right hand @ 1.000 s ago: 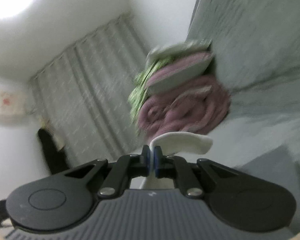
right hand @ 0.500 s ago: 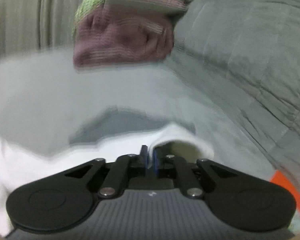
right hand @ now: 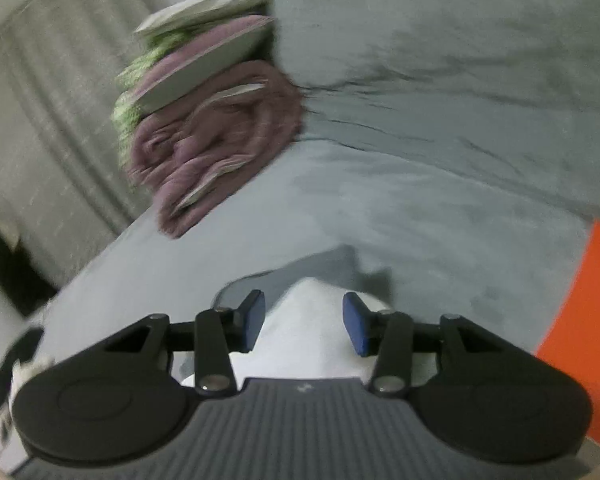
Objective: Fold clothes
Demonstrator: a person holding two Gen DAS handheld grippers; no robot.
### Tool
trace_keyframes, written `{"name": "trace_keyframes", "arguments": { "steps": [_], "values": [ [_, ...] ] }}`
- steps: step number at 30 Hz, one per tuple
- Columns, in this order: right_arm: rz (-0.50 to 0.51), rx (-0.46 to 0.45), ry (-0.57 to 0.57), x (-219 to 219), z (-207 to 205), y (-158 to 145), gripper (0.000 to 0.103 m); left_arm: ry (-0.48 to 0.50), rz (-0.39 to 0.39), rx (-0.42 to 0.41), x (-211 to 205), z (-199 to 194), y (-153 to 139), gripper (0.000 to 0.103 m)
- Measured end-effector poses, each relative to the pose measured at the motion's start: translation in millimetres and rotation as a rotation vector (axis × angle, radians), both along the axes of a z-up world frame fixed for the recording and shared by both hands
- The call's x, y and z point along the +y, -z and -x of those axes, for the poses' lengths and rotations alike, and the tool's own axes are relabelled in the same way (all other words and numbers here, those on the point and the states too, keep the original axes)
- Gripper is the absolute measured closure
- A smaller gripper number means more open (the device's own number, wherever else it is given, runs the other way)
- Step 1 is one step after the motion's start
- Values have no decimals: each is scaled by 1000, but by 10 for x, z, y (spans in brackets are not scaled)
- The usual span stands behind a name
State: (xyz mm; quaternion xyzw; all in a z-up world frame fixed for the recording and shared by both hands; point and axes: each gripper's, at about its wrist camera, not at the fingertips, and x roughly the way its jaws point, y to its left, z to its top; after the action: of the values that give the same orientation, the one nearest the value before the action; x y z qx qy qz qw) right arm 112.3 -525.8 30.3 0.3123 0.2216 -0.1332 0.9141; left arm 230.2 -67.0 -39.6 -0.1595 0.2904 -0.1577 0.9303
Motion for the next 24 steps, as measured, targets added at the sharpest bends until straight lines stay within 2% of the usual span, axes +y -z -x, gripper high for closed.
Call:
{"name": "trace_keyframes", "arguments": {
  "steps": [5,9,12,14,16,20,21,22,23,24],
  "values": [
    [-3,75,100,-104,-65,191,56,2,-3,-1,-13,-12,-4,46],
    [-130,96,61,-220,-182,444,56,3,-2,-1,-13,-16,-6,46],
    [-174,77,52,-229,-148,456,58,4,-2,-1,-3,-13,1,46],
    [-117,68,67,-163,-93,328,96,5,-3,-1,-2,-14,2,46],
    [-43,39,74,-61,-82,182,100,7,-4,-1,0,-16,1,46],
    [125,-33,101,172,-22,-73,101,8,-3,-1,1,-20,-1,46],
    [133,-39,117,169,-14,-80,101,8,-2,-1,4,-19,0,46],
    [134,-43,129,154,-9,-78,95,9,-1,-1,5,-16,2,46],
    [98,-38,126,87,-19,-30,89,9,-1,-1,5,-14,2,46],
    [62,-32,124,20,-29,19,88,9,-1,-1,4,-14,2,46]
  ]
}}
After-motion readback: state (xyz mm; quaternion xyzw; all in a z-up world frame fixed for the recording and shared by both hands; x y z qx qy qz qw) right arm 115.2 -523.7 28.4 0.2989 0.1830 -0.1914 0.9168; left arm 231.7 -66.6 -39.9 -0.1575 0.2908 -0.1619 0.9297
